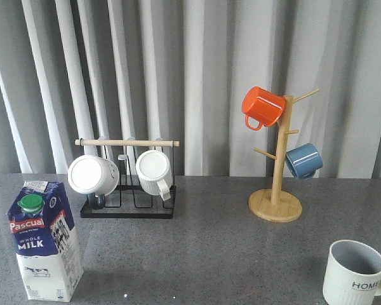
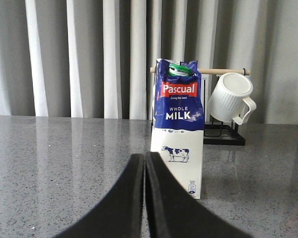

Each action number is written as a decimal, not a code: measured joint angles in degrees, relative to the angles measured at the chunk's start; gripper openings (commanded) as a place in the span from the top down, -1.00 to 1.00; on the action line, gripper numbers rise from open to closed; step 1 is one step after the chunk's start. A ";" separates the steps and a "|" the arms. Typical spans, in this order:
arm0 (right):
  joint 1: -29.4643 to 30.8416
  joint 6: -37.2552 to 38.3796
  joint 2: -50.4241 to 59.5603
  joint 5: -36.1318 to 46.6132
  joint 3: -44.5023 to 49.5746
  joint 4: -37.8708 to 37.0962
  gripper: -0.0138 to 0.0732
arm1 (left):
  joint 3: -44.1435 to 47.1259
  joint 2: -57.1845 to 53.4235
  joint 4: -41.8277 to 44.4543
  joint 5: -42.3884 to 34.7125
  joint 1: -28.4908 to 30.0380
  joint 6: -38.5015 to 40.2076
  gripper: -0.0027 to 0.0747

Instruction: Place milk next to cup

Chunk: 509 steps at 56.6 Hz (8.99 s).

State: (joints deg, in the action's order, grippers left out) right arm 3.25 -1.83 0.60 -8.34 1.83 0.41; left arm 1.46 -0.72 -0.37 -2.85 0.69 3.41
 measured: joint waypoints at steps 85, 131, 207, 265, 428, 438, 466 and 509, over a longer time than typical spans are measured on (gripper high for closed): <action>0.00 8.51 -0.42 21.49 -4.33 5.19 0.69 | -3.77 0.17 1.18 -7.54 0.00 9.46 0.95; -0.94 -4.73 -44.27 7.27 -27.21 9.62 0.66 | -25.51 33.80 6.01 -2.09 -4.99 9.46 0.81; 0.83 -18.36 -53.04 29.01 -17.69 10.51 -0.49 | -25.51 33.80 6.03 4.23 -9.01 8.82 -0.47; 8.77 -4.57 -65.07 37.65 -17.69 -7.33 -0.49 | -25.51 33.80 6.03 4.54 -9.01 8.82 -0.47; -18.39 0.57 -101.98 60.52 -37.43 10.50 0.69 | -25.51 33.80 6.03 4.61 -9.01 8.82 -0.47; -24.85 -4.76 -103.49 58.76 -41.68 19.79 0.69 | -25.51 33.80 6.03 4.61 -9.01 8.82 -0.47; -30.47 -7.71 -110.27 58.78 -45.23 29.17 0.69 | -25.51 33.80 6.03 4.61 -9.01 8.82 -0.47; -30.47 -13.47 -109.46 58.08 -45.36 26.92 -0.02 | -25.51 33.80 6.03 4.61 -9.01 8.82 -0.47</action>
State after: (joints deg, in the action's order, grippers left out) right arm -27.22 -15.30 -108.86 49.73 -43.53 27.33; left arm -24.05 33.07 5.67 1.76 -8.32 12.23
